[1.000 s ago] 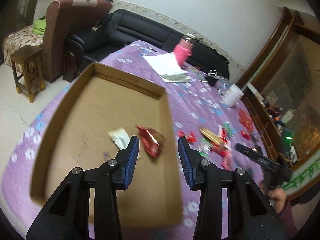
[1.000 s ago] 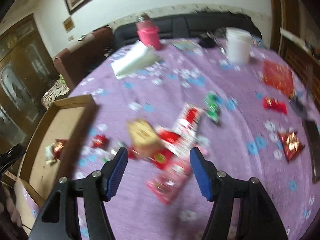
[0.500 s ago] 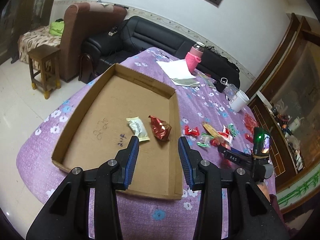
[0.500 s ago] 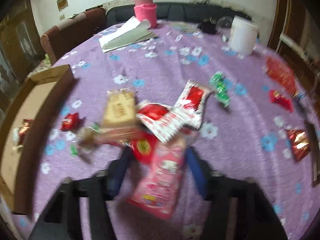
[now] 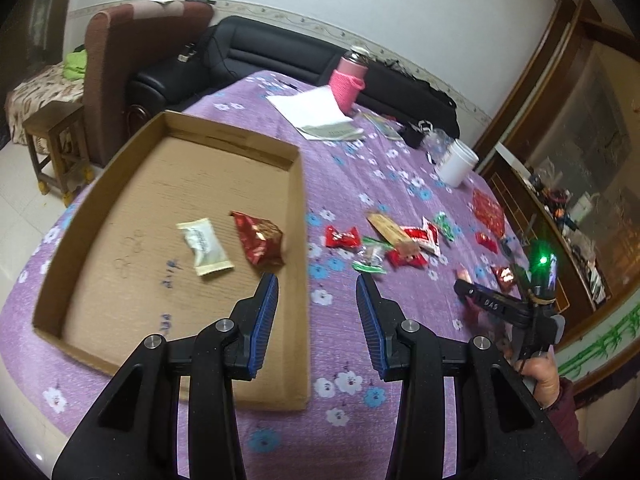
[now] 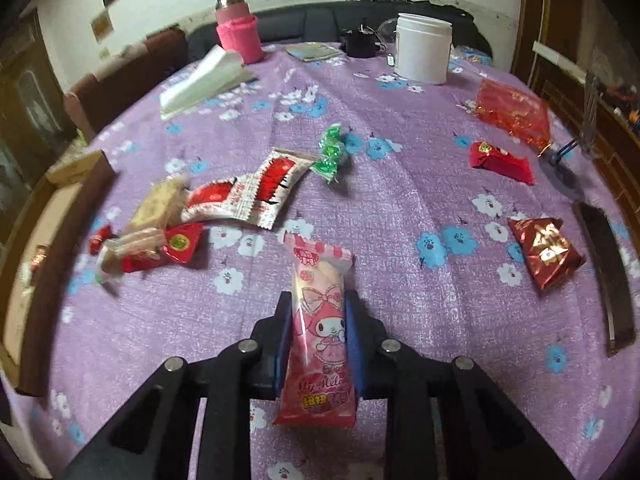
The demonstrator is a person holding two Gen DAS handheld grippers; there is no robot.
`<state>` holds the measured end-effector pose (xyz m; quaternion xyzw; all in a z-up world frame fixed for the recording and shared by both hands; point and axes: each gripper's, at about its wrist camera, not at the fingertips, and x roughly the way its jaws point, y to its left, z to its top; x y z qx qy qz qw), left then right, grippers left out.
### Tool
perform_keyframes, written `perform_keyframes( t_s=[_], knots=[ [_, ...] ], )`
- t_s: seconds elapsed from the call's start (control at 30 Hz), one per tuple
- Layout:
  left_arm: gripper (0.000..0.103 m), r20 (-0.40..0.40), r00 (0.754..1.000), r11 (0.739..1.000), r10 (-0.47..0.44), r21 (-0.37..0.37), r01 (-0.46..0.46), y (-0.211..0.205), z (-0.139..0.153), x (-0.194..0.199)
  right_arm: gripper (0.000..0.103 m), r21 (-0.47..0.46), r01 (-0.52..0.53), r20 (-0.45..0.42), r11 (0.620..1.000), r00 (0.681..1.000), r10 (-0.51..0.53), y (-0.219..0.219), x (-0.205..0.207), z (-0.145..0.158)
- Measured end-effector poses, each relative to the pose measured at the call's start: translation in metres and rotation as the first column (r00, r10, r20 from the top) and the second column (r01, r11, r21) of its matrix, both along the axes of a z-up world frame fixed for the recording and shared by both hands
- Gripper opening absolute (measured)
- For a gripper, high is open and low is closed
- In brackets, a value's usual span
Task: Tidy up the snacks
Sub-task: 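Grasp the pink My Melody packet with the right tool while the left grasps a clear green-twist candy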
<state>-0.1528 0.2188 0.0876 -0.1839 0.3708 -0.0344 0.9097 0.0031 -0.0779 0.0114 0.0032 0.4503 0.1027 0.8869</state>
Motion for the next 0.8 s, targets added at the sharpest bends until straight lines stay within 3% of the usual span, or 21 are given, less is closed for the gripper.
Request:
perform_keyframes(
  t_s=[0.2, 0.3, 0.4, 0.6, 0.7, 0.8],
  knots=[
    [0.039, -0.023, 0.997, 0.998, -0.068, 0.011, 0.068, -0.022, -0.001, 0.023, 0.03, 0.173, -0.007, 0.027, 0.985, 1.0, 0.002, -0.022, -0.001, -0.003],
    [0.039, -0.053, 0.993, 0.994, -0.107, -0.026, 0.105, -0.031, -0.007, 0.039, 0.033, 0.197, 0.002, 0.03, 0.98, 1.0, -0.008, -0.025, 0.001, -0.002],
    [0.039, -0.081, 0.987, 0.99, -0.14, -0.007, 0.14, -0.048, -0.011, 0.061, 0.038, 0.207, 0.002, 0.019, 0.978, 1.0, -0.006, -0.024, 0.001, -0.003],
    [0.039, -0.128, 0.967, 0.963, -0.221, 0.125, 0.237, -0.094, -0.026, 0.112, 0.046, 0.213, -0.002, 0.019, 0.977, 1.0, -0.003, -0.026, -0.001, -0.004],
    [0.039, -0.146, 0.958, 0.915, -0.246, 0.293, 0.279, -0.118, -0.04, 0.129, 0.055, 0.221, -0.007, 0.02, 0.975, 1.0, 0.002, -0.025, -0.001, -0.003],
    [0.039, -0.172, 0.946, 0.875, -0.274, 0.362, 0.32, -0.128, -0.054, 0.138, 0.056, 0.211, -0.01, 0.022, 0.977, 1.0, 0.005, -0.023, -0.001, -0.002]
  ],
)
